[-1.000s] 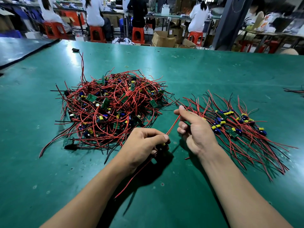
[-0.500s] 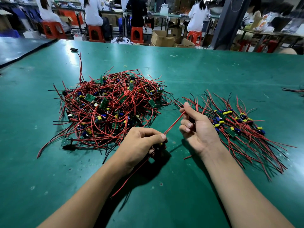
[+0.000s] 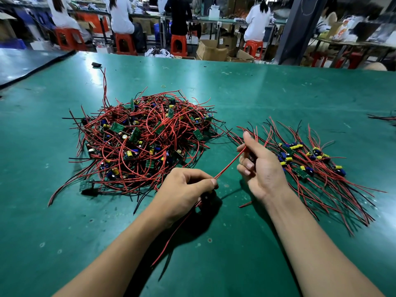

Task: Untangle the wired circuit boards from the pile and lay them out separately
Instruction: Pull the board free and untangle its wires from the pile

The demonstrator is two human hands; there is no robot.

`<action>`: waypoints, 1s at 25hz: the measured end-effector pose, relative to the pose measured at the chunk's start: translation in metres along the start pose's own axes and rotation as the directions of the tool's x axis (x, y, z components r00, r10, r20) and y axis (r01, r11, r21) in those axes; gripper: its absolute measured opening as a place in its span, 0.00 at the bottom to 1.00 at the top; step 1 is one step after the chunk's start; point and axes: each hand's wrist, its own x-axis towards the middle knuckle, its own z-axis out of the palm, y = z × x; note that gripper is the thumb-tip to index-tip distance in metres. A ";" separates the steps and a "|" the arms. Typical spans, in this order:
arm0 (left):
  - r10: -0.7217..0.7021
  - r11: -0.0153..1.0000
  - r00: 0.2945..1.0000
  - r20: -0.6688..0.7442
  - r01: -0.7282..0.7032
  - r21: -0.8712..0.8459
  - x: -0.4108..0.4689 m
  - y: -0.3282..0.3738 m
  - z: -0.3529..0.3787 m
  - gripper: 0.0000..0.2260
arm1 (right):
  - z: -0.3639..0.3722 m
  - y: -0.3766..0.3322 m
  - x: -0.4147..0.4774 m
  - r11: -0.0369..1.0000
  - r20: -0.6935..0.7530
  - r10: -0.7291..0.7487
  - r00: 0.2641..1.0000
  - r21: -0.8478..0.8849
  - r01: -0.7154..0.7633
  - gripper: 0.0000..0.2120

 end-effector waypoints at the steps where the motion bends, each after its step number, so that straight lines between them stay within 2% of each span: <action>1: -0.004 1.000 1.000 -0.009 0.004 0.008 0.000 -0.001 0.000 0.06 | -0.001 0.003 0.000 0.987 -0.006 -0.108 0.994 -0.121 0.106 0.18; 3: -0.009 1.000 1.000 -0.029 0.009 0.022 0.000 -0.002 0.000 0.06 | -0.002 0.007 -0.002 0.952 0.031 -0.181 0.983 -0.247 0.183 0.20; 6: 0.011 1.000 0.998 -0.065 -0.011 0.003 0.000 -0.002 0.002 0.05 | -0.004 0.011 -0.009 0.864 0.210 -0.021 0.977 -0.488 0.124 0.26; 9: 0.041 0.998 0.994 -0.098 -0.046 -0.053 0.000 -0.002 0.004 0.07 | 0.002 0.020 -0.022 0.810 0.405 0.175 0.897 -0.577 0.103 0.12; 12: 0.017 0.997 0.993 -0.116 -0.025 -0.067 0.001 -0.003 0.004 0.08 | 0.005 0.019 -0.022 0.775 0.397 0.177 0.900 -0.620 0.121 0.12; 14: -0.006 0.999 0.995 -0.098 0.002 -0.039 0.003 -0.004 0.004 0.07 | 0.003 0.015 -0.019 0.701 0.361 0.108 0.926 -0.688 0.186 0.13; 17: -0.025 1.000 0.999 -0.038 0.024 -0.010 0.004 -0.004 0.003 0.07 | -0.006 0.013 -0.010 0.598 0.283 -0.114 0.952 -0.746 0.293 0.16; 19: -0.028 1.000 1.000 -0.002 0.028 0.005 0.003 -0.002 0.002 0.07 | -0.009 0.015 -0.005 0.578 0.213 -0.255 0.943 -0.748 0.325 0.16; 21: -0.028 0.999 0.999 0.023 0.027 0.029 0.002 -0.001 0.002 0.07 | -0.011 0.016 -0.001 0.570 0.138 -0.365 0.921 -0.749 0.338 0.12; 25: -0.036 0.999 0.999 0.024 0.036 0.011 0.002 0.000 0.001 0.07 | -0.011 0.021 0.007 0.557 0.086 -0.451 0.888 -0.751 0.355 0.08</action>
